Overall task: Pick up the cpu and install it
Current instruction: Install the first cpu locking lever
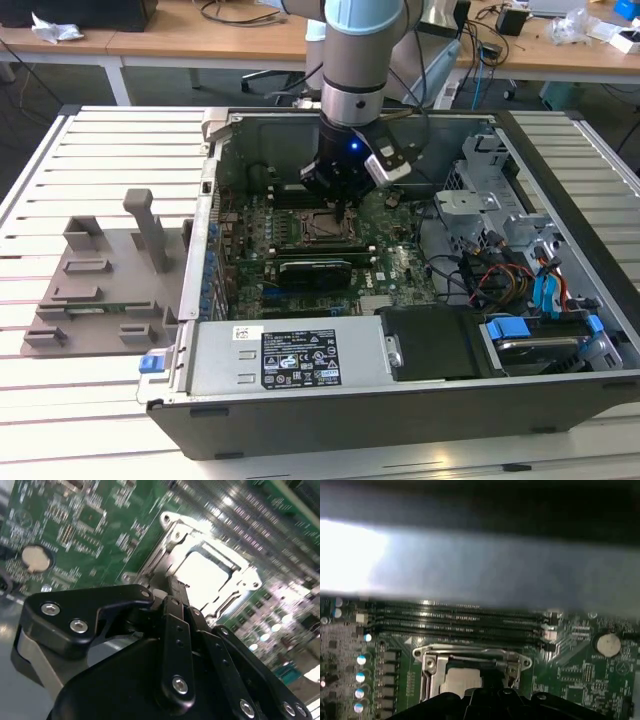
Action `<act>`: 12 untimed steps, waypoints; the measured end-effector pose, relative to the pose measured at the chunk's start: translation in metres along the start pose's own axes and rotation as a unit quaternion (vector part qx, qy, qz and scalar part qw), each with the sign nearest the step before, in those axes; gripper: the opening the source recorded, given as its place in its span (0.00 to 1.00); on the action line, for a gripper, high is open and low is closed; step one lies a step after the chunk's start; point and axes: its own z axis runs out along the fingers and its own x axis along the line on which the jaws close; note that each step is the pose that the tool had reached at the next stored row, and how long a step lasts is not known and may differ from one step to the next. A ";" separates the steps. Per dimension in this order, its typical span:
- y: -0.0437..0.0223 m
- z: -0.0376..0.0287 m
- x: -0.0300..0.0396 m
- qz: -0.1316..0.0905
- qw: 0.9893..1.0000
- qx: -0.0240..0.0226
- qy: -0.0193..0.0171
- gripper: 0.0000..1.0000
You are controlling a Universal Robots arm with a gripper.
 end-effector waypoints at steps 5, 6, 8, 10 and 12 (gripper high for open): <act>-0.0081 -0.0001 0.0007 0.000 1.000 0.004 0.000 0.11; -0.0086 -0.0008 0.0007 0.000 1.000 0.004 0.000 0.11; -0.0091 -0.0038 0.0009 0.000 1.000 0.003 0.000 0.11; -0.0097 -0.0128 0.0009 0.000 1.000 0.003 0.000 0.11; -0.0101 -0.0210 0.0009 0.000 1.000 0.003 0.000 0.11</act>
